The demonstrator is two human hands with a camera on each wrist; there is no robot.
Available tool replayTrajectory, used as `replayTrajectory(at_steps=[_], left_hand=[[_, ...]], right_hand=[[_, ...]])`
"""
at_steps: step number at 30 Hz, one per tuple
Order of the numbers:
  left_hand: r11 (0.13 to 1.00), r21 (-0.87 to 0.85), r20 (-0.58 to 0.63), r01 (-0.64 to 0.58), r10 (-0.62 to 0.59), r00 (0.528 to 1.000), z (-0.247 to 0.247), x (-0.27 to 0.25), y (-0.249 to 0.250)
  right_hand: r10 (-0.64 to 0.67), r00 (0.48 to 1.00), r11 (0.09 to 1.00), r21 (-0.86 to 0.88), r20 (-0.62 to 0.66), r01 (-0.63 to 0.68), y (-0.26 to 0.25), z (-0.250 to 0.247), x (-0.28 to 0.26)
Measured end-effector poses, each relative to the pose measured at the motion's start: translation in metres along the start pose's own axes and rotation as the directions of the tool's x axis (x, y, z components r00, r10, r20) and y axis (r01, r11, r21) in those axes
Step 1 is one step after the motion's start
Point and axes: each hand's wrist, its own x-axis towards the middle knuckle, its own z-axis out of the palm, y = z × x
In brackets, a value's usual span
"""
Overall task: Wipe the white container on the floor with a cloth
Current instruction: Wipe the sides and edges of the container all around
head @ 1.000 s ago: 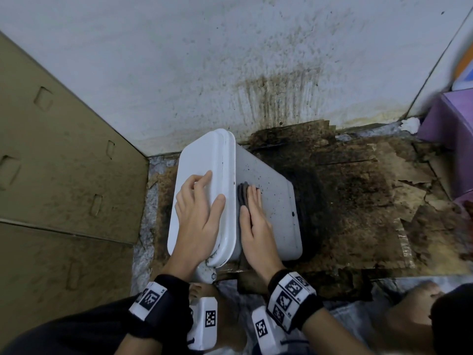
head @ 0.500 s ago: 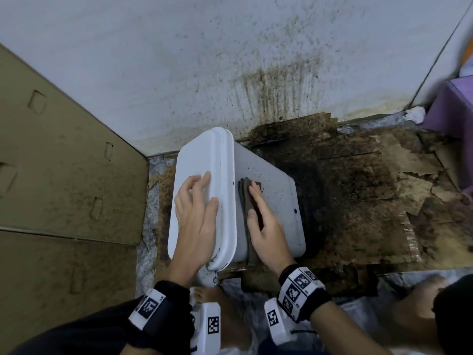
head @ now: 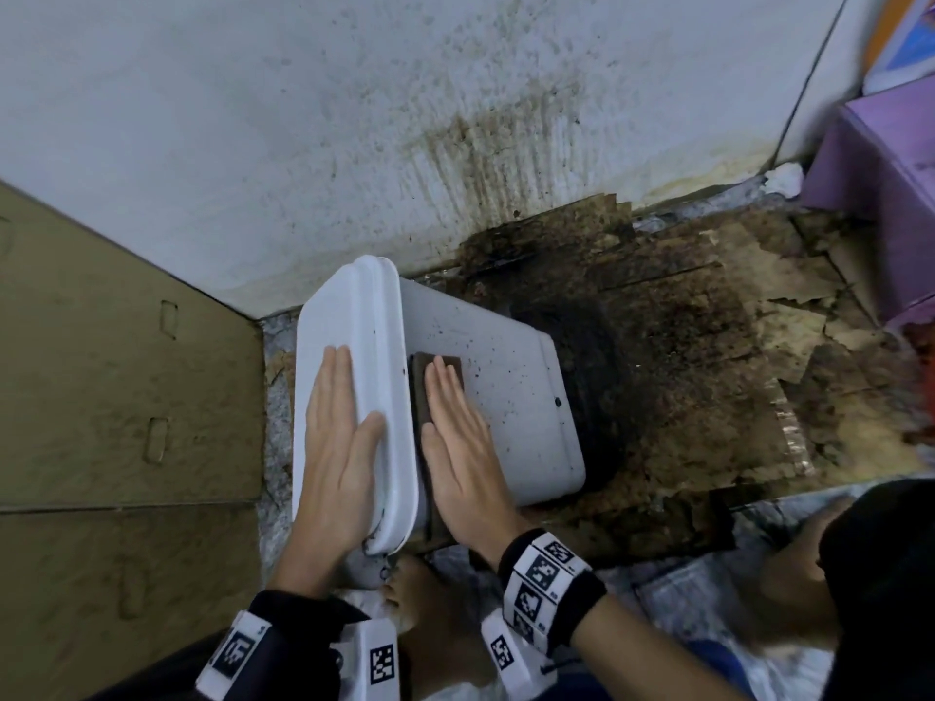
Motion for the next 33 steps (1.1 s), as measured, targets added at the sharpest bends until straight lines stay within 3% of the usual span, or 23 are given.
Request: replayTrajectory(at_steps=[3,8,12,17,20,23,25,30,33], left_hand=[[0.999,-0.016,0.018,0.029,-0.029,0.999,-0.002,-0.001,-0.001],[0.997,-0.058,0.019,0.045,-0.044,0.999,-0.008,-0.002,-0.002],[0.993,-0.088,0.024,0.081,-0.079,0.997,-0.009,-0.003,-0.003],[0.992,-0.099,0.032,0.081,-0.078,0.996,-0.008,-0.003,-0.003],[0.991,-0.108,0.033,0.085,-0.081,0.996,-0.009,-0.003,-0.005],[0.993,-0.095,0.028,0.069,-0.067,0.997,-0.008,-0.003,-0.002],[0.995,-0.087,0.023,0.051,-0.049,0.999,-0.006,-0.001,-0.001],[0.993,-0.094,0.034,0.064,-0.061,0.998,-0.007,0.0,-0.005],[0.99,-0.113,0.026,0.084,-0.082,0.996,-0.01,-0.001,-0.009]], right_hand=[[-0.01,1.0,1.0,-0.011,-0.01,0.01,0.035,-0.01,-0.004],[0.225,0.97,0.974,0.001,-0.092,-0.226,0.105,-0.021,-0.006],[0.268,0.959,0.963,0.022,-0.094,-0.268,0.072,-0.01,-0.003],[0.028,0.998,0.999,0.021,0.06,-0.029,-0.012,0.009,-0.013],[0.023,0.995,1.0,-0.002,0.094,-0.023,0.019,-0.002,-0.007],[0.246,0.969,0.969,-0.006,0.011,-0.246,0.062,-0.013,0.004],[0.318,0.948,0.948,0.015,-0.025,-0.317,0.059,-0.011,0.006],[0.136,0.99,0.989,0.054,0.038,-0.138,0.001,0.009,-0.02],[0.108,0.991,0.994,0.015,0.073,-0.109,0.025,0.001,-0.015]])
